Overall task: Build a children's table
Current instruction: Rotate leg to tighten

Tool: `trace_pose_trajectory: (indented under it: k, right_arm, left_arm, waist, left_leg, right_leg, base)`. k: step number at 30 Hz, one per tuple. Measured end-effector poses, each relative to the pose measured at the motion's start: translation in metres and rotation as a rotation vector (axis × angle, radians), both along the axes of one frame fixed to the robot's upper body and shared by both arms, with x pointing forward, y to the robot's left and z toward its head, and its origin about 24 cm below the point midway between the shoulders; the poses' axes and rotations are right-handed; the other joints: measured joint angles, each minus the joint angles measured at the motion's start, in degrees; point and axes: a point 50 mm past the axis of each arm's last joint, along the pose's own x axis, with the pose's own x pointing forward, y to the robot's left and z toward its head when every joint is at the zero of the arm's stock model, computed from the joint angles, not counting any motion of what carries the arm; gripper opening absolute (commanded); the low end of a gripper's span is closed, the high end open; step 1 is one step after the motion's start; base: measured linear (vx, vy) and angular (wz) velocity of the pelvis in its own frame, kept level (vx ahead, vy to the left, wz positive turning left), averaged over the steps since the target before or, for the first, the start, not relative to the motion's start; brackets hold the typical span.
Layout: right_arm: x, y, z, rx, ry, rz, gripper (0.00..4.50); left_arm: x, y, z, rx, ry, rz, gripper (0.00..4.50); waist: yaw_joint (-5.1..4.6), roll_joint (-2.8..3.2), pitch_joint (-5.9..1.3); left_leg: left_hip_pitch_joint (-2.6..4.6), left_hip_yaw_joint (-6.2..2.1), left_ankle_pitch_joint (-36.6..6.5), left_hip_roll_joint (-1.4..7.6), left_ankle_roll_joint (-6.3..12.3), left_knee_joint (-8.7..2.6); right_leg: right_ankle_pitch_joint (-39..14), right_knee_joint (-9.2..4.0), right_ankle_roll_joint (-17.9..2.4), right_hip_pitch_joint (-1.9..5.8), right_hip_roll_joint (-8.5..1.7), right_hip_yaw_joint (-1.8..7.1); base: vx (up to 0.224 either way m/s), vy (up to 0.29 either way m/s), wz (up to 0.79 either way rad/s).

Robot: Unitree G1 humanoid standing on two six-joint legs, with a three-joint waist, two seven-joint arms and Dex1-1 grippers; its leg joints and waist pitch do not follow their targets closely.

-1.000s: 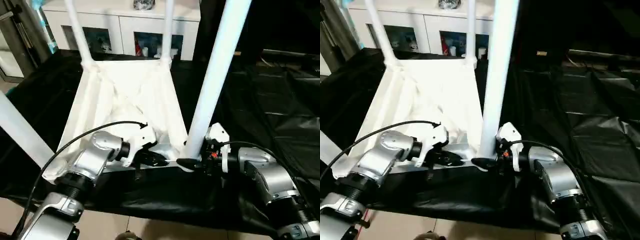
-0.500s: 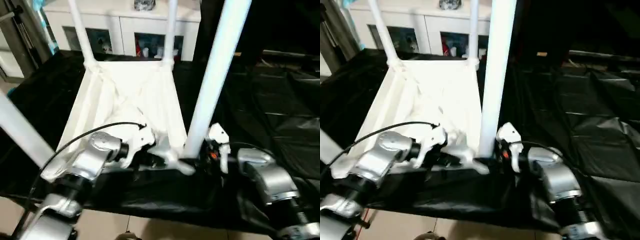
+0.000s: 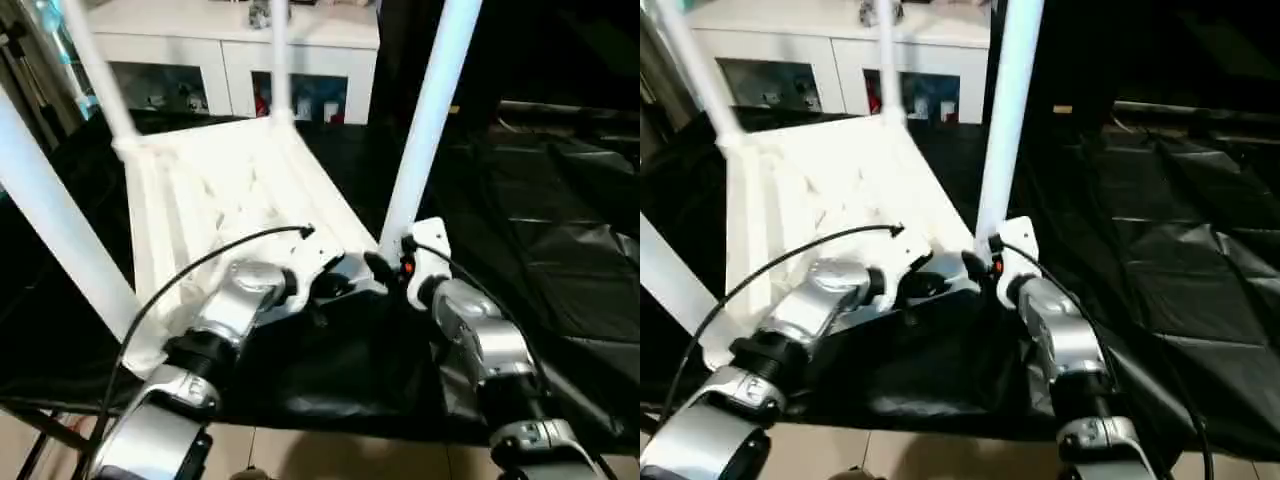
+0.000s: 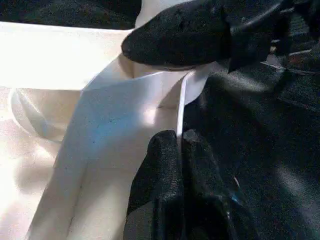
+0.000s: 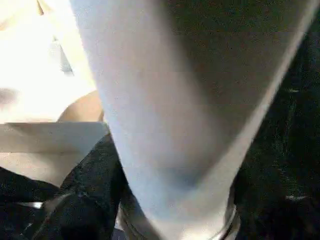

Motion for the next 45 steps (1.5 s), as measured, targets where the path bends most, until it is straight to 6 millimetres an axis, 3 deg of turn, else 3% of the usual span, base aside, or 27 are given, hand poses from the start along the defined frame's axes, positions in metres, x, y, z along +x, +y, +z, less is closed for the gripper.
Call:
trace_pose_trajectory:
  k: [3,15,19,25,39,43,45]
  right_arm:
    - [0.000,-0.003,0.002,-0.003,-0.013,0.036,3.69]
    - [-0.029,-0.029,0.006,-0.064,-0.005,0.484,3.69]
    - [-0.038,-0.035,0.009,-0.049,0.031,0.599,3.69]
    - [-0.046,-0.029,0.011,-0.007,0.059,0.717,3.69]
    - [-0.046,-0.030,0.010,-0.002,0.080,0.724,2.66]
    - [-0.040,-0.029,0.009,0.005,0.073,0.608,2.57]
    - [-0.033,-0.025,0.007,0.003,0.047,0.512,2.55]
  left_arm:
    - [0.000,0.000,0.002,-0.010,0.002,-0.013,0.00]
    - [-0.015,0.027,0.003,-0.012,0.055,-0.210,0.00]
    - [-0.021,0.032,0.003,-0.013,0.084,-0.279,0.00]
    - [-0.029,0.038,0.004,-0.014,0.113,-0.363,0.00]
    - [-0.030,0.039,0.004,-0.010,0.121,-0.378,0.00]
    - [-0.025,0.035,0.002,-0.017,0.099,-0.305,0.00]
    - [-0.018,0.031,0.002,-0.008,0.083,-0.256,0.00]
  waist:
    - [0.04,0.02,-0.01]
    - [0.38,0.03,0.03]
    - [0.91,-0.01,0.05]
    - [1.98,-0.04,0.07]
    - [2.51,-0.08,0.09]
    - [2.46,-0.06,0.08]
    - [1.87,-0.06,0.07]
  left_leg:
    - [-0.08,0.00,-0.02,0.00,-0.01,-0.11]
    - [-0.14,0.00,-0.03,0.02,0.02,-0.21]
    - [-0.16,0.01,-0.04,0.02,0.03,-0.19]
    - [-0.21,0.00,-0.06,0.02,0.06,-0.20]
    - [-0.24,0.01,-0.06,0.02,0.06,-0.14]
    - [-0.09,0.00,-0.02,0.02,0.02,-0.11]
    - [-0.02,0.00,-0.01,0.03,0.01,-0.06]
  right_leg:
    - [0.25,-0.01,-0.15,-0.10,0.00,0.00]
    - [0.11,-0.01,-0.14,-0.18,0.03,-0.04]
    - [0.11,-0.03,-0.14,-0.18,0.02,-0.04]
    - [0.04,-0.01,-0.11,-0.20,0.02,-0.06]
    - [0.03,0.02,-0.08,-0.19,0.01,-0.06]
    - [-0.07,0.08,0.11,-0.13,0.01,-0.05]
    - [-0.07,0.10,0.14,-0.08,0.01,-0.04]
  base:
    - [0.000,0.000,0.00]
    - [0.000,0.000,0.00]
    - [0.000,0.000,0.00]
    - [0.000,0.000,0.00]
    - [0.000,0.000,0.00]
    - [0.000,0.000,0.00]
    - [0.000,0.000,0.00]
